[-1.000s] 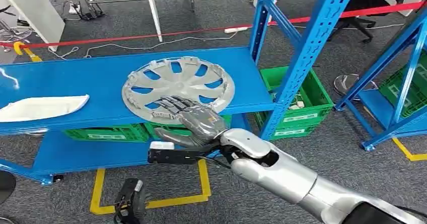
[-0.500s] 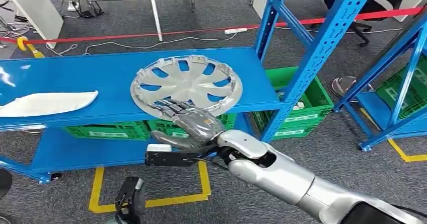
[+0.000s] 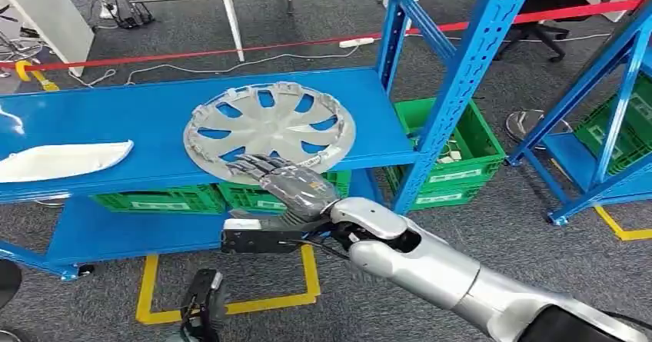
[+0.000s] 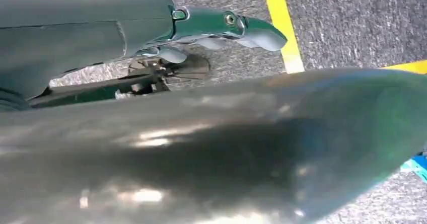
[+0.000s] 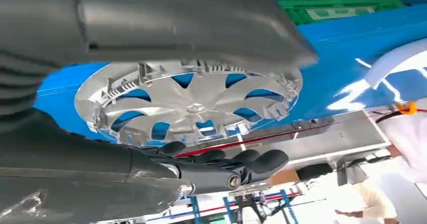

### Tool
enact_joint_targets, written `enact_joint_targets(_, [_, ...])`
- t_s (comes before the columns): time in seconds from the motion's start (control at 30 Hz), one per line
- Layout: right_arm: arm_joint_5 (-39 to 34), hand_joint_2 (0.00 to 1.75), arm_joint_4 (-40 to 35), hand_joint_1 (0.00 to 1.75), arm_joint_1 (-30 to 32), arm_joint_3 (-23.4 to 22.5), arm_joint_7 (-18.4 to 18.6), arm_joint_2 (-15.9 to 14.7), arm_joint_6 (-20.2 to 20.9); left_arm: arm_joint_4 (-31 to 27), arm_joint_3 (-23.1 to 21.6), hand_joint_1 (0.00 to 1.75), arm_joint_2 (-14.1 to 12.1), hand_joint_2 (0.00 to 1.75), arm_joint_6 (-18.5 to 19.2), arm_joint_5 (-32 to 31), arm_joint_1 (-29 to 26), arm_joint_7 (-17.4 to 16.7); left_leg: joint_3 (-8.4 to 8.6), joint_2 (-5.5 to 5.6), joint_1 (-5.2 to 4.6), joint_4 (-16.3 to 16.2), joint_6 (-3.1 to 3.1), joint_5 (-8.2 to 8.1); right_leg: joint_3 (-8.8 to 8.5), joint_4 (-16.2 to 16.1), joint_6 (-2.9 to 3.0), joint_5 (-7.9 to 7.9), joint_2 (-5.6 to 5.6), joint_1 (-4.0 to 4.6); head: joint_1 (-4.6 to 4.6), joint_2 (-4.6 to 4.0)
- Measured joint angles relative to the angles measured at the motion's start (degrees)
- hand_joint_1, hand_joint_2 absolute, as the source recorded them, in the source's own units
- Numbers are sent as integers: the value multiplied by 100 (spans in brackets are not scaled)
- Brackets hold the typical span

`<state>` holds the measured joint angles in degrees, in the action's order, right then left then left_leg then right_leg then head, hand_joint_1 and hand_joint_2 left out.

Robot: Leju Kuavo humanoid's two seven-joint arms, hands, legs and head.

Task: Take the parts from the cabinet and place them on the table.

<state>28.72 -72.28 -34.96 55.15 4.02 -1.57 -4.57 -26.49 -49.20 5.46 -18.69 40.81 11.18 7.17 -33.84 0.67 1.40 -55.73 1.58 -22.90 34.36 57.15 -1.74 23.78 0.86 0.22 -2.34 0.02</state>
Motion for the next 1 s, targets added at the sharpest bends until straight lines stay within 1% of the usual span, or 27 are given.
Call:
enact_joint_targets(0.07, [-2, 175, 11, 0, -2, 2, -4, 0, 0, 2, -17, 0, 2, 0, 0, 2, 3, 4, -1, 1, 11, 20, 26, 18, 6, 0, 28, -4, -3, 14, -4, 0])
enact_joint_targets(0.1, [-2, 0, 15, 0, -3, 2, -4, -2, 0, 2, -22, 0, 2, 0, 0, 2, 3, 4, 0, 1, 17, 29, 33, 22, 7, 0, 38, -6, -3, 22, 0, 0])
enact_joint_targets(0.17, [2, 0, 22, 0, -7, 4, -4, -2, -2, 2, -26, 0, 7, 0, 0, 2, 4, 4, 0, 0, 28, 35, 51, 33, 7, -3, 56, -16, -3, 33, -4, 0])
enact_joint_targets(0.37, [232, 0, 33, 0, -13, 50, -13, -11, -214, 15, -131, 0, 9, 0, -35, 111, 13, 24, -6, 1, 25, 36, 64, 44, 10, -10, 75, -31, -6, 33, -4, 0])
enact_joint_targets(0.7, [385, 0, 33, 0, -22, 87, -61, -11, -492, 37, -308, 0, 9, 0, -79, 369, 60, 55, -14, 1, 18, 36, 60, 53, 9, -25, 62, -49, -9, 27, -4, 0])
enact_joint_targets(0.87, [636, 0, 59, 0, -175, 122, 20, 9, -595, 42, -426, 0, 13, 0, -35, 402, 84, -18, -16, 1, 19, 36, 60, 53, 13, -25, 62, -49, -8, 27, -4, 0])
enact_joint_targets(1.0, [844, 0, 168, 0, -321, 140, 116, 81, -603, 42, -505, 0, 28, 0, 29, 406, 88, -61, -17, 1, 21, 36, 60, 53, 14, -25, 62, -49, -8, 31, -4, 0])
